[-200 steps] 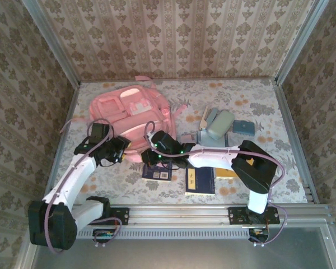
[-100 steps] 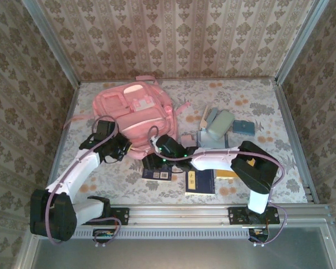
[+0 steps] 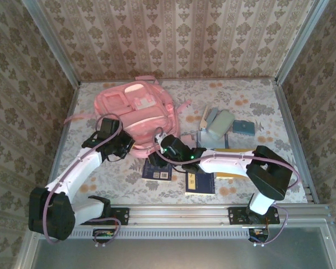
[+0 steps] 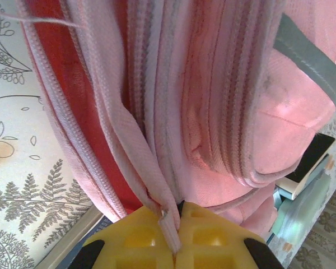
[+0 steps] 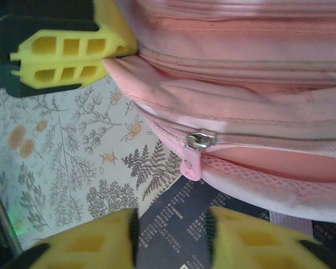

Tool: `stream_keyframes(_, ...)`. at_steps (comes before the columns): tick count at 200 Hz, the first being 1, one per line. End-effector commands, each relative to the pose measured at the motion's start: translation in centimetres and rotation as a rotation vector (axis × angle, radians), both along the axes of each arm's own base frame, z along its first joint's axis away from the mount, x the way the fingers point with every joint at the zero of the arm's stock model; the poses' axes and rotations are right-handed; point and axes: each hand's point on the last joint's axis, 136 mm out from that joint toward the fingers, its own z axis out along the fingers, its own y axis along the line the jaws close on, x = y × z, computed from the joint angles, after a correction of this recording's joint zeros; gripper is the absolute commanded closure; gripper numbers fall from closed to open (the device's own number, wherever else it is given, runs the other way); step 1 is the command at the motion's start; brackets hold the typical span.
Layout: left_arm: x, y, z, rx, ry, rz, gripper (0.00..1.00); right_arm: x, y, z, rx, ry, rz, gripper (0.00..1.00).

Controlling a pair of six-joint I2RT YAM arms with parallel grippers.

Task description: Pack the student bag

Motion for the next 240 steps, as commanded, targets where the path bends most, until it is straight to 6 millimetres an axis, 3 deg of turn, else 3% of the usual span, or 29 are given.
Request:
stream_keyframes(1,1.5,-1.0,2.2,-0.032,-0.066,0.007,1.0,1.1,0.0,-0.5,-0.043,-0.035,-0.047,0.54)
stream_keyframes(45,1.4,-1.3,2.0,-0.03,-0.06,0.01,1.0,2.6,0.4,-2.0,-0.113,-0.033,-0.104,0.52)
stream_keyframes(133,1.7,-2.1,2.2,-0.027,-0.059,0.018,1.0,3.8,-0.2,-5.0,-0.344,-0.048,-0.197,0.55)
stream_keyframes(147,1.7,-2.0,2.2,-0.025,-0.06,0.023,1.0,4.0,-0.2,-5.6,-0.37,-0.04,-0.205,0.6)
stream_keyframes(171,1.6,-1.9,2.1,-0.017,-0.059,0.026,1.0,4.3,-0.5,-6.0,-0.411,-0.037,-0.221,0.8)
stream_keyframes(202,1.7,-1.3,1.8,0.015,-0.061,0.026,1.0,4.2,-0.8,-4.0,-0.389,-0.072,-0.211,0.98)
stream_keyframes(240,1.7,0.4,1.7,0.065,-0.067,0.037,1.0,3.8,-1.9,-1.8,-0.325,-0.06,-0.177,1.0)
